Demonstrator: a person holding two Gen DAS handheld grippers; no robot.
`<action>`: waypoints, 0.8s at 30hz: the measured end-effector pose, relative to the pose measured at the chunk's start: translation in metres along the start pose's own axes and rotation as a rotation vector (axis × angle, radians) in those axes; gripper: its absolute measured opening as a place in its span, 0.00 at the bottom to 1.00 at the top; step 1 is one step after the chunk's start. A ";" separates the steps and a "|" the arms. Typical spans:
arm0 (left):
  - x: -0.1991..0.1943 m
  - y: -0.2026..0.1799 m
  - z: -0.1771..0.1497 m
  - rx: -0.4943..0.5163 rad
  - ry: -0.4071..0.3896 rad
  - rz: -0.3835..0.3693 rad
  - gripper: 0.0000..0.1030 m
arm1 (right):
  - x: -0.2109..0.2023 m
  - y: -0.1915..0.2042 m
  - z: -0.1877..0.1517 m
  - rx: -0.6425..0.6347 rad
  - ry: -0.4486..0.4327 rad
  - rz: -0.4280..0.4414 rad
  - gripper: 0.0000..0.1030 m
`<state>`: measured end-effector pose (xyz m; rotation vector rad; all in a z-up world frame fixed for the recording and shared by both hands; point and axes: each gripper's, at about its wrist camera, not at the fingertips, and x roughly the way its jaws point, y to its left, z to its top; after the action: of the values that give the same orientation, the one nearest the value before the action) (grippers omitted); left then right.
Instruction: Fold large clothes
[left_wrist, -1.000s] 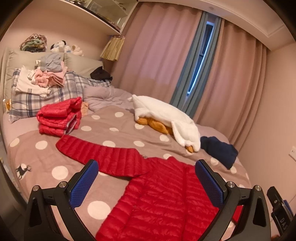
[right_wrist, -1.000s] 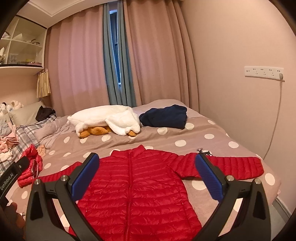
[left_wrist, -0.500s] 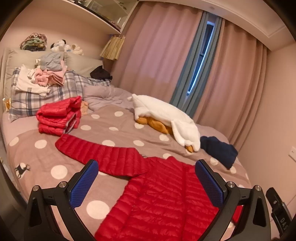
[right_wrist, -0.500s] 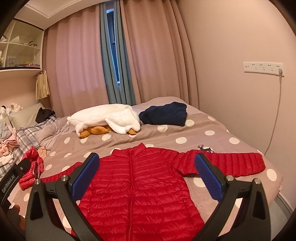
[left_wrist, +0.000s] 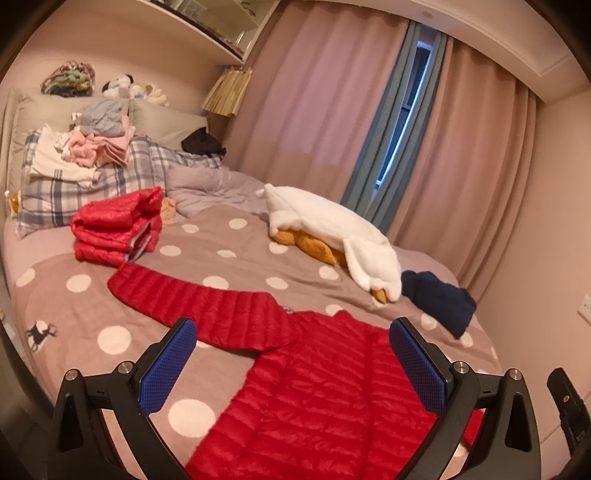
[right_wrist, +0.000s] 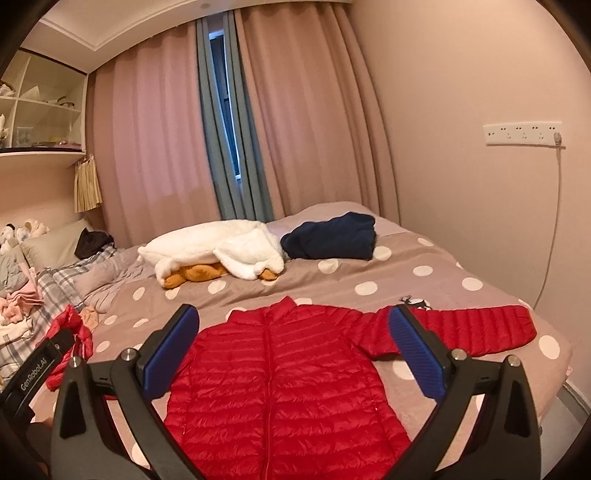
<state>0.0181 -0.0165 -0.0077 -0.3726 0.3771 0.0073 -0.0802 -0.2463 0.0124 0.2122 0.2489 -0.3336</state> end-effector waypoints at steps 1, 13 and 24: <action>0.001 0.000 0.000 0.000 0.009 -0.008 1.00 | -0.001 -0.001 0.000 0.005 -0.005 -0.002 0.99; -0.001 -0.006 -0.001 0.018 -0.016 -0.008 1.00 | -0.002 -0.001 0.001 -0.073 -0.071 -0.037 1.00; 0.034 0.000 0.001 0.102 -0.062 0.119 1.00 | 0.017 0.009 -0.001 -0.221 -0.088 -0.054 1.00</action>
<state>0.0503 -0.0178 -0.0194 -0.2482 0.3364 0.1152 -0.0614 -0.2425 0.0087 -0.0267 0.2028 -0.3655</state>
